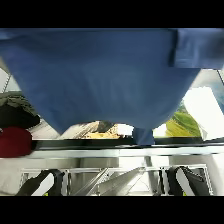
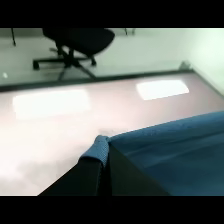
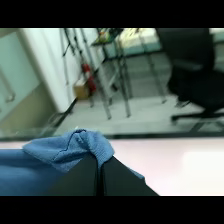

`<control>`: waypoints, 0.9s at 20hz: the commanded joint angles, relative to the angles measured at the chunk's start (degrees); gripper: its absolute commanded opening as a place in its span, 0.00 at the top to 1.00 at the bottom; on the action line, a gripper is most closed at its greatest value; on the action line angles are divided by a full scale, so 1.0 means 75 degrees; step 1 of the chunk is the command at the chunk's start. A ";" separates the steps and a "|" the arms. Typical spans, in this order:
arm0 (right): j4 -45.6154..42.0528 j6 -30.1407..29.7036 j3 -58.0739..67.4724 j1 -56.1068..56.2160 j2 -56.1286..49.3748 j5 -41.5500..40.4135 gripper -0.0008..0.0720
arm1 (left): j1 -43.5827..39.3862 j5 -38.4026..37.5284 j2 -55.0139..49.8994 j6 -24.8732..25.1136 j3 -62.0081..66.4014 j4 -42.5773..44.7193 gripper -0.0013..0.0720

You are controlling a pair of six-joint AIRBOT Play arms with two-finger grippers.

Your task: Fold the shirts.

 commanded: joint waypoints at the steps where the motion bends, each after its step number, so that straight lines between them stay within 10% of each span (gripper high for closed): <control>1: 0.0396 -0.1035 -0.0003 0.1128 -0.2189 -0.0554 0.97 | -0.0915 0.0994 -0.1804 0.0557 0.0026 0.0297 0.96; 5: 0.1078 -0.1518 0.0029 0.1626 -0.4199 -0.2591 0.97 | -0.0965 0.2632 -0.3535 0.0915 0.0026 0.0857 0.96; 9: 0.3937 -0.4237 0.0029 0.1594 -0.4884 -0.3130 0.96 | -0.1046 0.3716 -0.4249 0.1603 0.0026 0.0860 0.96; 11: 0.4103 -0.4578 0.0029 0.1594 -0.4995 -0.3136 0.40 | -0.1046 0.3768 -0.4508 0.1617 0.0026 0.0871 0.96; 13: 0.3756 -0.4529 0.0017 0.1536 -0.5062 -0.3060 0.32 | -0.0982 0.3707 -0.4709 0.1609 0.0026 0.0868 0.53; 15: 0.2728 -0.3654 0.0012 0.1309 -0.5007 -0.2285 0.33 | -0.0784 0.3293 -0.4689 0.1603 0.0026 0.0868 0.32; 17: 0.0976 -0.1766 0.0012 0.0860 -0.4878 -0.0804 0.89 | -0.0455 0.2530 -0.4532 0.1457 0.0026 0.0874 0.04; 18: -0.0189 -0.0391 0.0012 0.0592 -0.4849 -0.0122 0.97 | -0.0254 0.2087 -0.4462 0.1346 0.0026 0.0880 0.04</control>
